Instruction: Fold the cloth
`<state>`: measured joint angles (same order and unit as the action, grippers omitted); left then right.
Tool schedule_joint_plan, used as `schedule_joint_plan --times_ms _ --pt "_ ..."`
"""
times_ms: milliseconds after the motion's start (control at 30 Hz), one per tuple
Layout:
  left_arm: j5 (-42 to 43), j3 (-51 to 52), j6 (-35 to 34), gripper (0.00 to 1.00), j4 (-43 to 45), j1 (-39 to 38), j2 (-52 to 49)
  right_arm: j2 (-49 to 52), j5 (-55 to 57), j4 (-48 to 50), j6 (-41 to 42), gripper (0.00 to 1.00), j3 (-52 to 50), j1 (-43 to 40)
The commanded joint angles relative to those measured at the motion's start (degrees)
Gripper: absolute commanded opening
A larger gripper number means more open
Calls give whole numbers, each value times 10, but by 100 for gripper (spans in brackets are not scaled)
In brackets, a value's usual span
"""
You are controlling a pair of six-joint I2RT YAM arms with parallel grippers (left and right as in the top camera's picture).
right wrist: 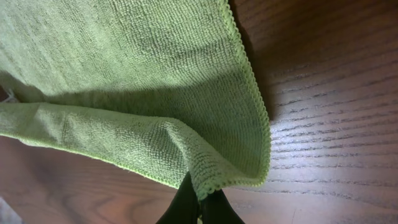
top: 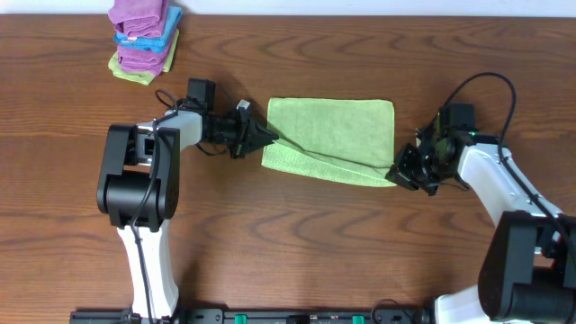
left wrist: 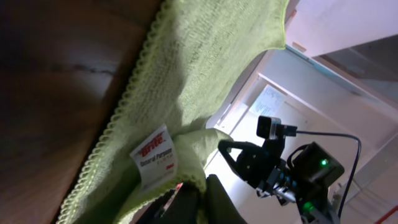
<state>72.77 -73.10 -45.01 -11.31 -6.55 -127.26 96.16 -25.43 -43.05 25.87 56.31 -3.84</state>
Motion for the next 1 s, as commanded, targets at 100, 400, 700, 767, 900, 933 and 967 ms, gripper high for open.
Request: schedule_joint_plan --times_ms 100,400,700,767,900,933,967 --pt "18 -11 9 6 0 2 -5 2 6 0 -11 2 10 2" --pt "16 -28 26 6 5 2 -5 2 -5 47 7 2 35 2" --pt "8 -70 25 6 17 2 -5 2 -5 56 29 2 78 2" --pt "-10 -82 21 6 17 2 -5 2 -5 64 40 2 78 2" --pt "-45 -93 13 6 17 3 -5 5 -7 89 54 2 78 2" --pt "-52 -93 13 6 17 3 -5 7 -10 96 55 1 78 2" --pt "-59 -93 13 6 17 3 -5 10 -11 105 59 2 78 2"
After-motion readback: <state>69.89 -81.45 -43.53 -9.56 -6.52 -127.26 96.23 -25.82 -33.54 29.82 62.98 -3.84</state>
